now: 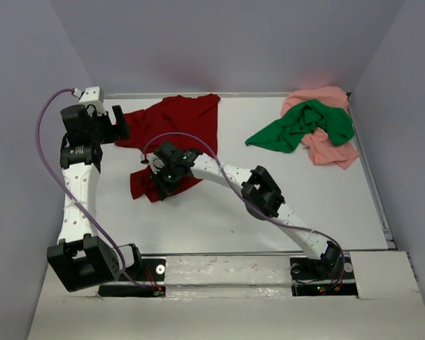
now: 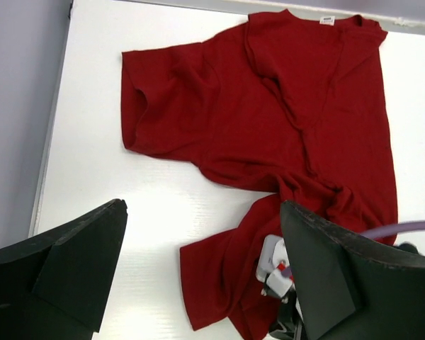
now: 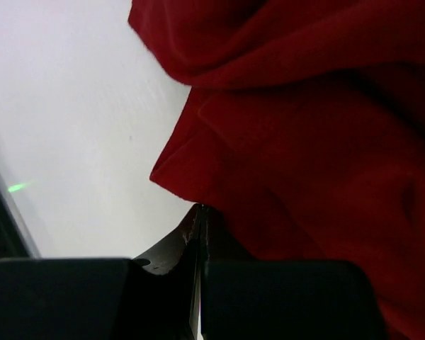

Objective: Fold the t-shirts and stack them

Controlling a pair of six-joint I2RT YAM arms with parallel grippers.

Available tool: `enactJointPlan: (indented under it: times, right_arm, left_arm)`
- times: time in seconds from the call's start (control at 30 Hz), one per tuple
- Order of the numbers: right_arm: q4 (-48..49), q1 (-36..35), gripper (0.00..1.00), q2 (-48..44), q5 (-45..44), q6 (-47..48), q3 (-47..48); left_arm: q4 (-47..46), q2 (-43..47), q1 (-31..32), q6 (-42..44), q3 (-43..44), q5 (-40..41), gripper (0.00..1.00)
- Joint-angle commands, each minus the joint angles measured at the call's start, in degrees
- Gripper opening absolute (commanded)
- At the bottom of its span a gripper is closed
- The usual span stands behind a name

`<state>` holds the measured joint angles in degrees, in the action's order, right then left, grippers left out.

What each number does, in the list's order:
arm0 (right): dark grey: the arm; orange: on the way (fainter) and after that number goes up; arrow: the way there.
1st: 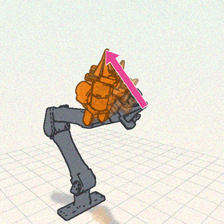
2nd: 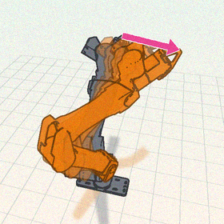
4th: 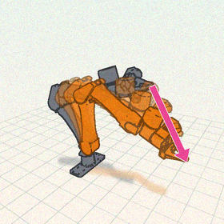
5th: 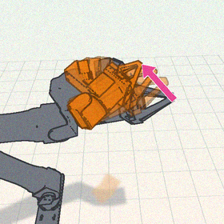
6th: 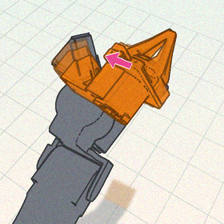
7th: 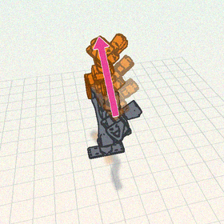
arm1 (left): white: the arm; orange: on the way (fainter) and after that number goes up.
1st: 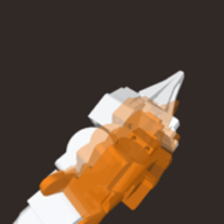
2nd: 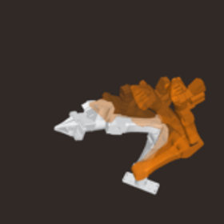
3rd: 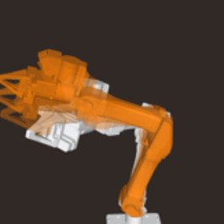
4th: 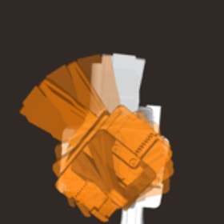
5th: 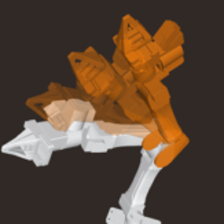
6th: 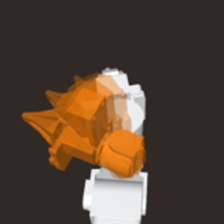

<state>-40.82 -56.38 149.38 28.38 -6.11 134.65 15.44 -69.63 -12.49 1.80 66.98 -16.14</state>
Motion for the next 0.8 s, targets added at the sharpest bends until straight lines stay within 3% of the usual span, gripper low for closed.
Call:
enactJointPlan:
  times: [0.0, 0.2, 0.77]
  right_arm:
    - [-0.1, -2.9, 0.00, -0.6, -14.2, 3.6, 6.2]
    - [10.1, -4.9, 0.00, -6.0, -22.4, 7.6, -1.1]
    - [10.9, -4.9, 0.00, -10.7, -21.2, 9.4, 1.3]
  left_arm:
    - [-2.9, 0.8, -1.2, -1.0, -1.2, -1.4, 0.98]
    - [-3.4, 2.2, -2.5, -0.9, -2.9, -2.8, 0.98]
    - [-4.5, 2.9, -5.3, -0.7, -4.4, -5.1, 0.98]
